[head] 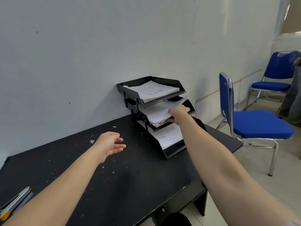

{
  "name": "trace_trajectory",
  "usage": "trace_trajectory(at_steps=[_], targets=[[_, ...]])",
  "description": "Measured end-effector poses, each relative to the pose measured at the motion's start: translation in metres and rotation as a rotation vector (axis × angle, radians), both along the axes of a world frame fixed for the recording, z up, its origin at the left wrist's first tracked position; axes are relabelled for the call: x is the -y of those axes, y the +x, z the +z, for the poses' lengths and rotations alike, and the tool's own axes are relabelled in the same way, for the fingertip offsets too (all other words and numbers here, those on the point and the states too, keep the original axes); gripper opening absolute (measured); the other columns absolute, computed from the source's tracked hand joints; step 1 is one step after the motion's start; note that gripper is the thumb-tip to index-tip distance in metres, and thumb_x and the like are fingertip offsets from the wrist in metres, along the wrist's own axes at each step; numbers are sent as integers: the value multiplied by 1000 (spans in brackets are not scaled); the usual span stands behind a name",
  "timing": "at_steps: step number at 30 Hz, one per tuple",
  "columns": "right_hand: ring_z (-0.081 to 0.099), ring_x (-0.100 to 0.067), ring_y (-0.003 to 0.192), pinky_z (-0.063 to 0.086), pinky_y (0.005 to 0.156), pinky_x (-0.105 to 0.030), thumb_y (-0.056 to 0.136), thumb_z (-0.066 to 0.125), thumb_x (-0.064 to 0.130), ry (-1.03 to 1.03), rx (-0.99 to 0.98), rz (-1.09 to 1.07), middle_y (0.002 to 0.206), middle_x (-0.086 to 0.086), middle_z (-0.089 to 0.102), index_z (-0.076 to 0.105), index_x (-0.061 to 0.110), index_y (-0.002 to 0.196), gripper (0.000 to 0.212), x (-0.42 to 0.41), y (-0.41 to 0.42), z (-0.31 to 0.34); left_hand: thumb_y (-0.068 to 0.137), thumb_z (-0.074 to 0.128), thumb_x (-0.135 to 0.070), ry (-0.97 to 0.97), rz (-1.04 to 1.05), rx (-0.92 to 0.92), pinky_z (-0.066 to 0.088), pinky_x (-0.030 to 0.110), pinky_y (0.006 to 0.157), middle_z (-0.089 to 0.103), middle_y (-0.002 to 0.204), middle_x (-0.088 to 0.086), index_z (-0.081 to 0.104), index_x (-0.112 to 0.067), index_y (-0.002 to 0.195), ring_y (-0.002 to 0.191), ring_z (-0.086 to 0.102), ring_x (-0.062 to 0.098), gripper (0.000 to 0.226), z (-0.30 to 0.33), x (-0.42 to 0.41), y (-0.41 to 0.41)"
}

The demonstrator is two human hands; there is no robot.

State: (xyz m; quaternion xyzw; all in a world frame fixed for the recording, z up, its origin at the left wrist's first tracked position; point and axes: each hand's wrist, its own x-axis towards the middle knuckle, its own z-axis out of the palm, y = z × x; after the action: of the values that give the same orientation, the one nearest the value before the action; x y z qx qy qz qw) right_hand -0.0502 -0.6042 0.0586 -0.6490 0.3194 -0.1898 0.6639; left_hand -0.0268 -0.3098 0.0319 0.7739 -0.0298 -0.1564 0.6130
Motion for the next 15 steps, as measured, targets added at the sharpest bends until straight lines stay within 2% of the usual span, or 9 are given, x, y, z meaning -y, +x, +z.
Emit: trace_trajectory(at_steps=[2,4,5,7,9,12,14,15], targets=[[65,-22,54,55,47,-20,102,52,0,-61,-93,25,96,-16,65,55,-3,109,8,2,5,2,105,52,-15,15,4,1,59,33,64,66,113,16,59,-10,118,84,75,28,16,-6,-5,4],[65,-23,53,61,67,-28,104,50,2,-137,-203,-18,72,-12,63,50,0,98,7,3,8,1,105,52,-15,28,4,1,59,33,65,66,113,16,59,-10,118,85,74,29,16,-10,-8,7],[65,-24,54,61,67,-30,102,50,3,-219,-247,-17,63,-11,63,53,-1,96,8,6,13,-1,105,52,-15,31,6,2,59,33,66,66,113,16,58,-10,118,85,74,29,16,-11,-10,8],[59,-21,49,51,54,-28,98,53,9,-437,-369,14,52,-6,61,60,2,83,17,8,16,-1,105,51,-15,32,7,1,59,34,68,66,112,16,58,-10,117,85,74,29,15,-13,-13,9],[55,-20,50,45,54,-25,97,58,26,-514,-440,62,56,-4,60,59,5,80,27,5,11,4,105,52,-16,43,6,11,59,34,68,66,112,16,59,-10,117,85,73,28,15,-12,-17,10],[51,-17,48,44,55,-25,95,62,54,-518,-475,85,60,-3,57,55,6,88,49,5,1,12,105,52,-15,52,18,29,59,33,68,66,111,15,59,-10,117,86,73,28,15,-10,-26,12],[57,-18,53,50,59,-27,93,65,55,-554,-485,75,66,-4,61,57,4,96,51,4,-9,20,105,53,-15,50,25,46,59,33,69,67,112,15,60,-11,115,86,73,28,13,-6,-31,13],[61,-20,56,53,62,-28,94,66,50,-600,-488,70,70,-4,63,60,4,97,46,3,-13,24,104,53,-14,49,24,52,59,34,69,67,112,15,60,-11,114,86,73,28,12,-4,-33,15]])
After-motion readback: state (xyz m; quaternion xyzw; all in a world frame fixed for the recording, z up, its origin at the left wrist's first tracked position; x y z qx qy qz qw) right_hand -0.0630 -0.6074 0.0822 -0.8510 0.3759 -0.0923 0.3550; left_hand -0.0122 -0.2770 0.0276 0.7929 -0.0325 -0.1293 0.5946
